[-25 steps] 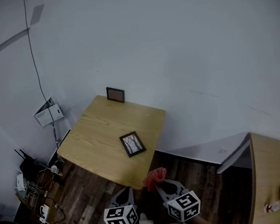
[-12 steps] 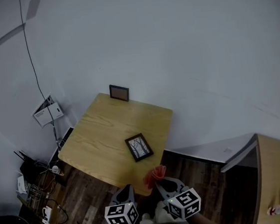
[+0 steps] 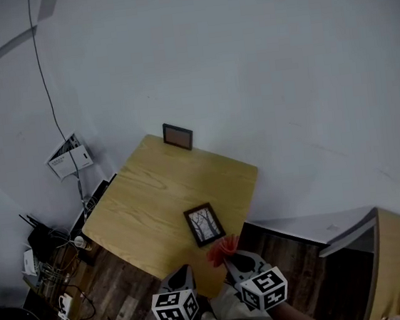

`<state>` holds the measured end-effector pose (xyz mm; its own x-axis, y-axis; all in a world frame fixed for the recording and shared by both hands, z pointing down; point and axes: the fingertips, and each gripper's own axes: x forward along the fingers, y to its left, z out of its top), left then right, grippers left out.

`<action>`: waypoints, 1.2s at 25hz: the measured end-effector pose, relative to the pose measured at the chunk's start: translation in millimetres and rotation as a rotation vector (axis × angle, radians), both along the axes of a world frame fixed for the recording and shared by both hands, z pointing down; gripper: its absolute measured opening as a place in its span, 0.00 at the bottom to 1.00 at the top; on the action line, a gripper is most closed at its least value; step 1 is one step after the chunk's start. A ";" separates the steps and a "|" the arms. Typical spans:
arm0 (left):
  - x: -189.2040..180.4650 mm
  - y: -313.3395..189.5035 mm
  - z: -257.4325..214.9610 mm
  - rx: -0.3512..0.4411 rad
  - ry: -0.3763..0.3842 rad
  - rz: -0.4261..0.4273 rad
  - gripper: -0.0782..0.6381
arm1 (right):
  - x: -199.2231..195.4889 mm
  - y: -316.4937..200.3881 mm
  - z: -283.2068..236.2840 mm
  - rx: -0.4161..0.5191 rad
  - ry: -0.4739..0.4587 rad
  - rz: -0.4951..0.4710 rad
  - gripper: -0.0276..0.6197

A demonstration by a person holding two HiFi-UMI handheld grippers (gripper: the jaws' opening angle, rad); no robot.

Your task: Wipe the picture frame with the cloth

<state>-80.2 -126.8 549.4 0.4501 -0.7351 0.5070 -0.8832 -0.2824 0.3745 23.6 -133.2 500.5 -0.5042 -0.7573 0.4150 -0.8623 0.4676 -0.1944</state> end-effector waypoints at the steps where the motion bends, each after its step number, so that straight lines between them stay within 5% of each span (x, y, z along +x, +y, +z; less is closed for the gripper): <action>1: 3.2 -6.7 2.8 -0.002 0.001 0.005 0.12 | 2.6 -8.1 1.8 -0.004 0.003 -0.003 0.06; 13: 38.7 -65.7 50.4 -0.135 0.005 0.036 0.13 | 9.5 -91.1 33.0 -0.059 0.056 -0.058 0.06; 16: 46.6 -76.9 63.8 -0.178 0.021 0.036 0.31 | 6.8 -108.0 46.0 -0.082 0.063 -0.080 0.06; 30: 53.2 -102.5 113.2 -0.289 -0.017 0.013 0.30 | -20.3 -166.3 99.9 -0.156 0.128 -0.185 0.06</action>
<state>-27.0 -229.3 662.6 0.4478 -0.5535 0.7022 -0.8872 -0.1771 0.4261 3.4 -299.5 600.4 -0.5638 -0.5793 0.5887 -0.7874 0.5921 -0.1715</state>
